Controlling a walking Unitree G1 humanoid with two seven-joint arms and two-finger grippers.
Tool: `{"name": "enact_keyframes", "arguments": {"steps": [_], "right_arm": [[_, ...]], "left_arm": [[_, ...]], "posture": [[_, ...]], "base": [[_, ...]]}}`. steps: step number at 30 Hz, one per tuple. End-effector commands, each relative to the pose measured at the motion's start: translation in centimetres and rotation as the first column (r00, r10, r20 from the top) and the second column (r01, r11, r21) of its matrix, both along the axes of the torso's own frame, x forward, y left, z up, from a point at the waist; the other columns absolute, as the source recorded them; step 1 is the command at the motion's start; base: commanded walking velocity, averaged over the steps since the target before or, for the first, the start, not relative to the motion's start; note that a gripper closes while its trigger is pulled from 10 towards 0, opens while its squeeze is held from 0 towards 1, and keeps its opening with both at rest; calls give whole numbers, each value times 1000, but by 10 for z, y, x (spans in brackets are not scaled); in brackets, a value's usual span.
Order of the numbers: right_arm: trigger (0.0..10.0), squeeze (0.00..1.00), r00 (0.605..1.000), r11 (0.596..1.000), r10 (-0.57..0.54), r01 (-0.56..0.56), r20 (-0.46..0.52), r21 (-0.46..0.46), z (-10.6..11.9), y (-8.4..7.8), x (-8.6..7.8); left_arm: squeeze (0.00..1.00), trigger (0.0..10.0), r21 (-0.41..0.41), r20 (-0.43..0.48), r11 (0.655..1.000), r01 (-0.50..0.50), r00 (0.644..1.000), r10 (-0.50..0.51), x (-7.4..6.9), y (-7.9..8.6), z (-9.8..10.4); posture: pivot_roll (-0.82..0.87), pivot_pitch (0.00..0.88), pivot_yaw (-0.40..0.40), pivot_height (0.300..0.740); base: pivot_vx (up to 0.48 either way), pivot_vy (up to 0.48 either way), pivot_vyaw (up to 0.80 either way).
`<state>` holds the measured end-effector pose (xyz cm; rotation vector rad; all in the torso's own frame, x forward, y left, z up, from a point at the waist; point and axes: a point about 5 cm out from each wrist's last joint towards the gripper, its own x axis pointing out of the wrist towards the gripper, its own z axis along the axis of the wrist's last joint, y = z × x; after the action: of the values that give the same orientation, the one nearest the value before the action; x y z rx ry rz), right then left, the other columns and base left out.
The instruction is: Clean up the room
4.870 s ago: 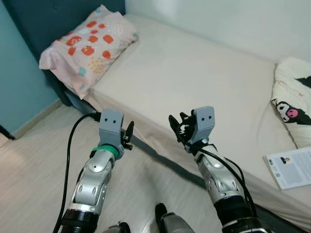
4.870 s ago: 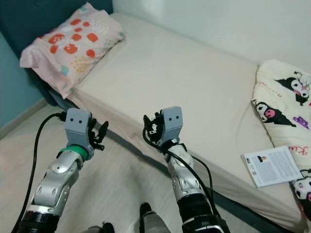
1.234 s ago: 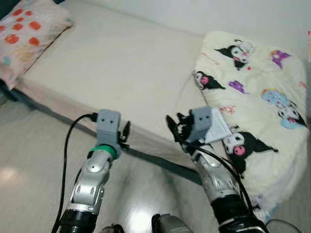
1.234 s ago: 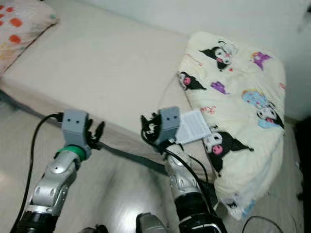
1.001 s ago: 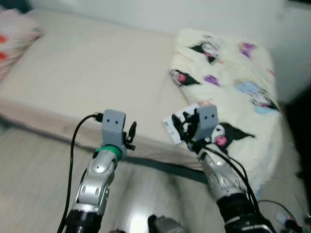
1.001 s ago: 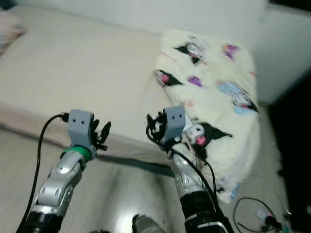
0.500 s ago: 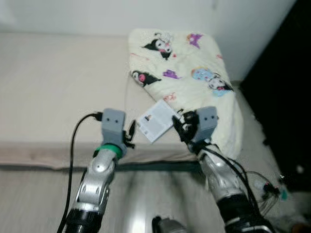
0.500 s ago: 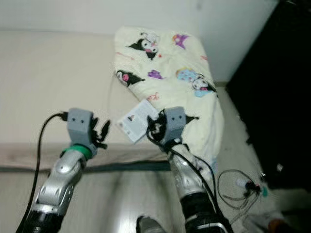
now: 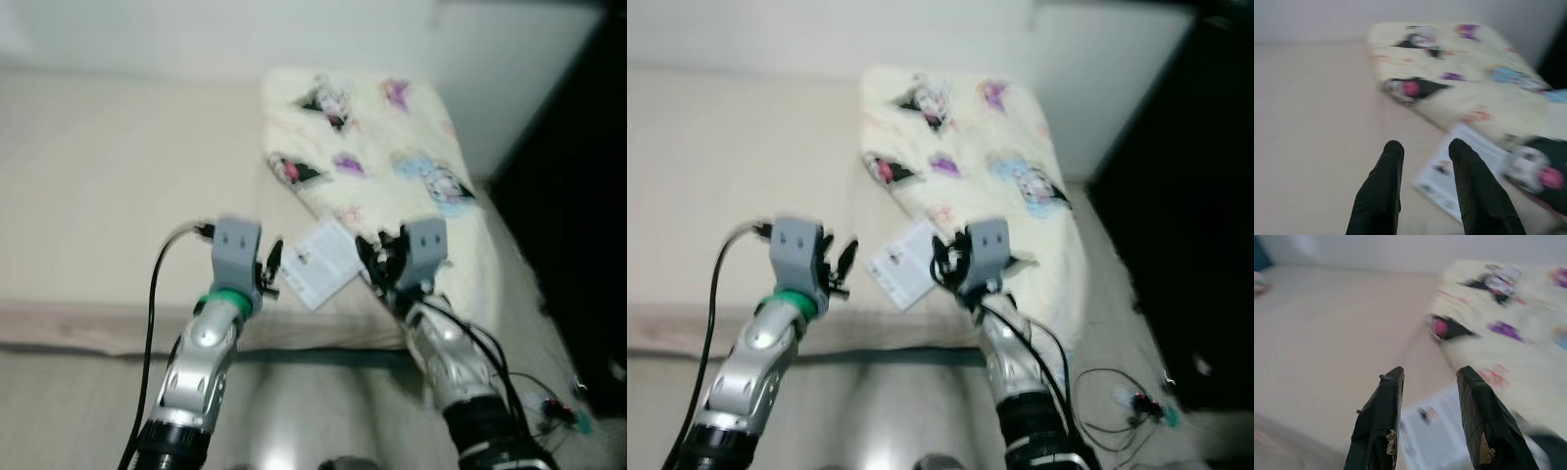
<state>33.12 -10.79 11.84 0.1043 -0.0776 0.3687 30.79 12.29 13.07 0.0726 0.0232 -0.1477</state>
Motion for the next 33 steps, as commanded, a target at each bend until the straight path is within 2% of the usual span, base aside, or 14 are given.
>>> {"name": "enact_keyframes", "arguments": {"steps": [1, 9, 19, 20, 22, 24, 27, 31, 33], "right_arm": [[10000, 0, 1000, 1000, 12, -12, -16, -6, -6, 1, -3], [10000, 0, 1000, 1000, 19, -19, -11, -2, -5, 2, -3], [10000, 0, 1000, 1000, 7, -6, -25, 17, -8, 0, -4], [10000, 0, 999, 998, -26, 28, -48, 55, -10, -4, -3], [10000, 0, 999, 998, -26, 28, -48, 55, -10, -4, -3], [10000, 0, 995, 991, -62, 71, -81, 114, -14, -9, -2], [10000, 0, 993, 986, -73, 85, -92, 143, -15, -10, -3], [10000, 0, 989, 962, -83, 111, -119, 251, -17, -12, -5], [10000, 0, 989, 957, -80, 110, -123, 267, -18, -12, -5]], "left_arm": [[0, 10000, 11, -20, 1000, -4, 1000, 4, -2, 1, -6], [0, 10000, 12, -20, 1000, -7, 1000, 7, -1, 2, -6], [0, 10000, 18, -31, 1000, 21, 999, -21, -5, 2, -9], [0, 10000, 16, -33, 1000, 24, 999, -23, -5, 2, -10], [0, 10000, 16, -33, 1000, 24, 999, -23, -5, 2, -10], [0, 10000, 16, -35, 1000, 27, 999, -26, -6, 2, -10], [0, 10000, 16, -35, 999, 28, 999, -28, -6, 2, -10], [0, 10000, 26, -39, 999, 32, 999, -31, -9, 3, -11], [0, 10000, 31, -38, 999, 33, 999, -32, -9, 4, -11]], "posture": [[-43, 88, 32, 740], [-42, 83, 31, 740], [-41, 80, 32, 740], [-42, 80, 34, 740], [-42, 80, 34, 740], [-43, 83, 34, 740], [-43, 84, 35, 740], [-37, 100, 39, 725], [-34, 105, 39, 720]], "base": [[307, 0, 0], [279, 0, 0], [0, 0, 0], [0, 0, 0], [0, 0, 0], [0, 0, 0], [0, 0, 0], [0, 0, 0], [0, 0, 0]]}}
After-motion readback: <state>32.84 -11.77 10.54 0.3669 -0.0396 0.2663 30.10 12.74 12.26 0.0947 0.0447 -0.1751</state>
